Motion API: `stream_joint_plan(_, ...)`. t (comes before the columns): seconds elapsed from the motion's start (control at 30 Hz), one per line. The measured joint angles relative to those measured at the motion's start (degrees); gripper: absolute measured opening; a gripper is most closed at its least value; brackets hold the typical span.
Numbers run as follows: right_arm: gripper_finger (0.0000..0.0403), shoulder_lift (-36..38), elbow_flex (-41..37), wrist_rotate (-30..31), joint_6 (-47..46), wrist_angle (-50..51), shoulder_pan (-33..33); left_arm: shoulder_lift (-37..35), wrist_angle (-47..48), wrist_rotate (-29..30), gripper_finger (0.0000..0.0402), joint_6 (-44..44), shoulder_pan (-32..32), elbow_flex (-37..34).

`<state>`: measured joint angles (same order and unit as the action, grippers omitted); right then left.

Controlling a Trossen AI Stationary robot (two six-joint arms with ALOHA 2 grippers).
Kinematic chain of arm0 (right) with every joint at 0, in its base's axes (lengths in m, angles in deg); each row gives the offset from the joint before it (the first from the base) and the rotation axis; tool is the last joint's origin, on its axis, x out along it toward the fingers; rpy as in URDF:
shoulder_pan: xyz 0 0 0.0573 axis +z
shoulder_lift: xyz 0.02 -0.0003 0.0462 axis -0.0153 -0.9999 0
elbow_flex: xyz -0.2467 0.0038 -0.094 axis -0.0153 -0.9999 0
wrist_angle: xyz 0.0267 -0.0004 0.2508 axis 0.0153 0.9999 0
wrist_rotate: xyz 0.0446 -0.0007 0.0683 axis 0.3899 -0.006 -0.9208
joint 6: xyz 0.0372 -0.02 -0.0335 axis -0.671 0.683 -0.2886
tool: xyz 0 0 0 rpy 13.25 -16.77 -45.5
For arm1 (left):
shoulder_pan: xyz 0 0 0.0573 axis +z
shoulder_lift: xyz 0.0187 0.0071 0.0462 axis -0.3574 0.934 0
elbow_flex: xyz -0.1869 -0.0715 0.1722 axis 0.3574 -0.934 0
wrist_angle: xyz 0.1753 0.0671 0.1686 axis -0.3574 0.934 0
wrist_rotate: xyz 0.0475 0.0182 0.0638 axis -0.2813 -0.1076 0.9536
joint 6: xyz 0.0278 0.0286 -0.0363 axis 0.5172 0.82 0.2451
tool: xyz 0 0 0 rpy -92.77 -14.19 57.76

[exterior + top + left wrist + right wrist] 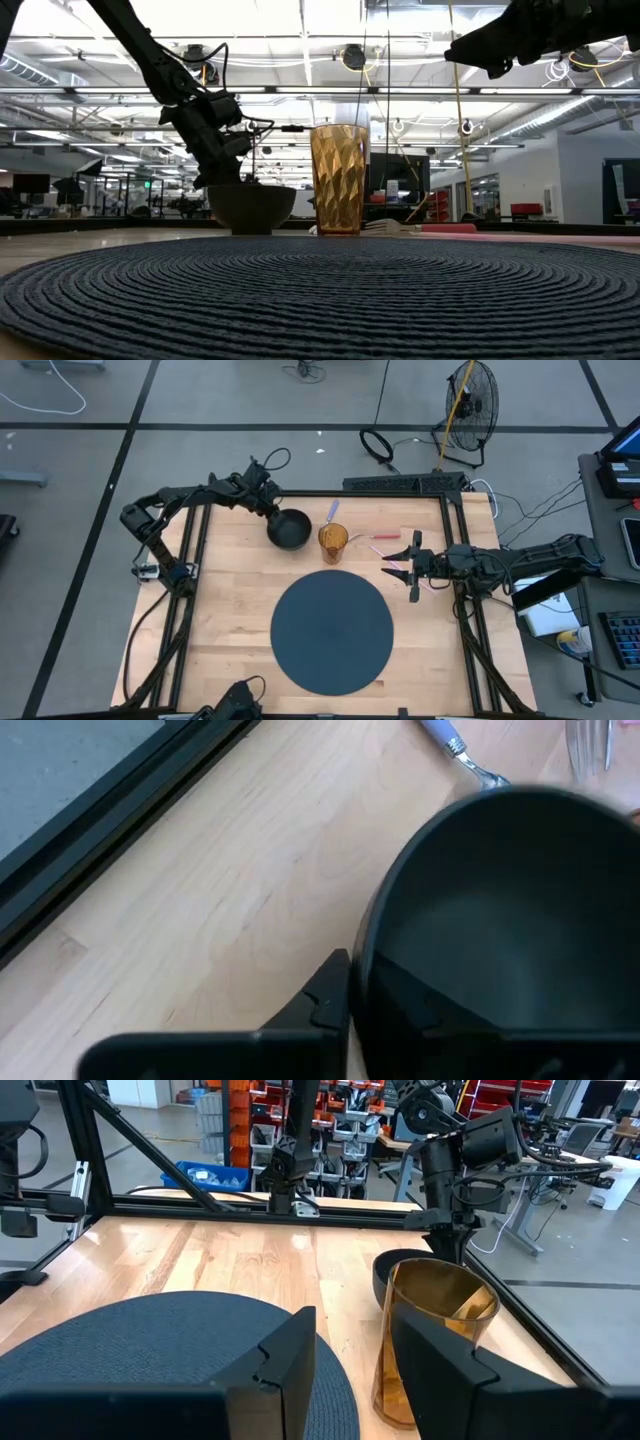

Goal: Pick & Place Utensil
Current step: Put the black bowl on the left of the blue mat

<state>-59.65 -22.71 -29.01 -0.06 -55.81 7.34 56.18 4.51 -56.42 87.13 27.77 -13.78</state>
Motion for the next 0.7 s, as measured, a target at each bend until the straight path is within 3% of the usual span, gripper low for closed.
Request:
stream_joint_plan(0.27, 0.013, 0.0, -0.02, 0.0, 0.0, 0.21, 0.0, 0.0, -0.01, -0.02, 0.0065, -0.03, 0.0, -0.02)
stream_joint_plan(0.7, 0.013, -0.04, -0.02, 0.0, -0.01, 0.33, 0.01, 0.0, 0.0, 0.11, 0.0011, 0.24, -0.02, -0.01)
